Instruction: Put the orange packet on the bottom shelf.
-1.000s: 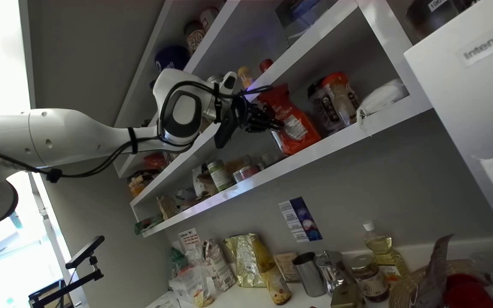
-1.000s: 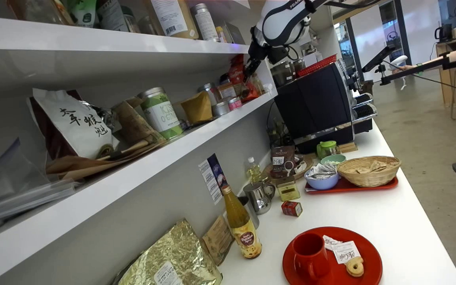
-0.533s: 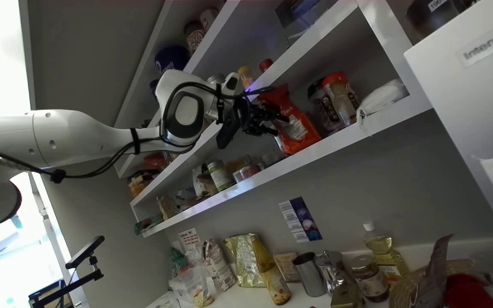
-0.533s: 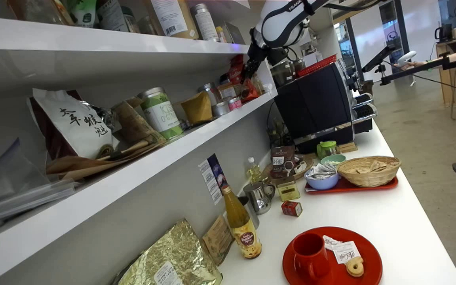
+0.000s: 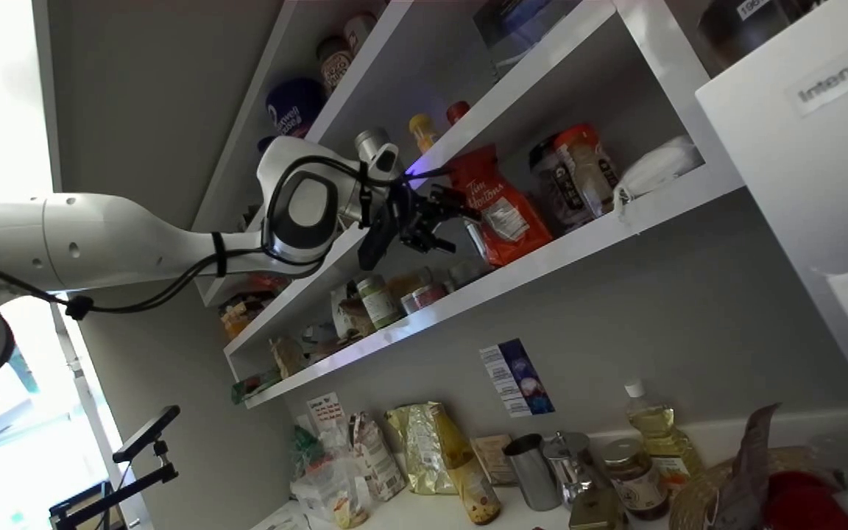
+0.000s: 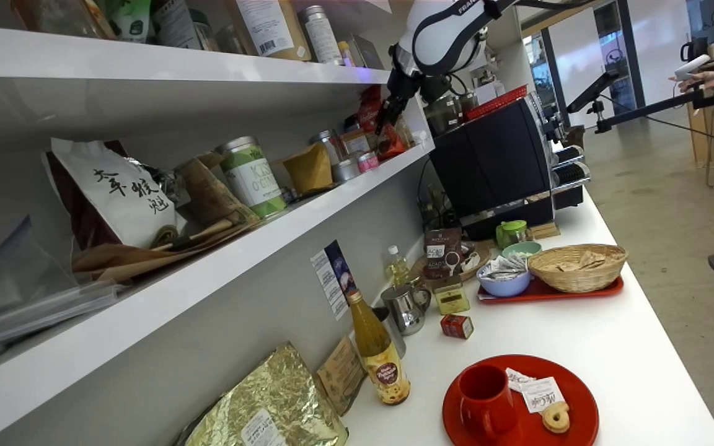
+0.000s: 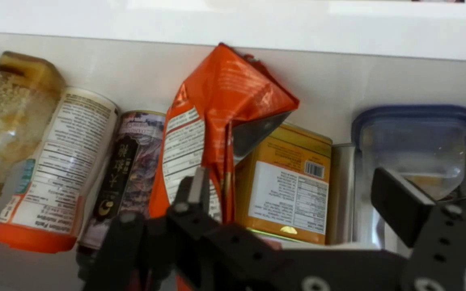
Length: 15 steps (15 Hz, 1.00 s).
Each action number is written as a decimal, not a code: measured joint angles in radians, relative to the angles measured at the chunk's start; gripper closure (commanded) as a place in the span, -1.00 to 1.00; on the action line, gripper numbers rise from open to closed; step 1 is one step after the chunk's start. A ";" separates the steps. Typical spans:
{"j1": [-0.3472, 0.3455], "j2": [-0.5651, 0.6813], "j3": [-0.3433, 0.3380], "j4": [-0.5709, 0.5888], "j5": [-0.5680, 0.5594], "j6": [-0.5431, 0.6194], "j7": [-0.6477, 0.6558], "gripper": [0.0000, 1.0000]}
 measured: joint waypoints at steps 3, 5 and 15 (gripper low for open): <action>0.031 -0.104 -0.038 -0.145 -0.090 0.032 0.063 -1.00; 0.031 -0.191 -0.059 -0.245 -0.150 0.042 0.114 -1.00; -0.050 -0.587 0.024 -0.805 -0.770 0.260 0.662 -1.00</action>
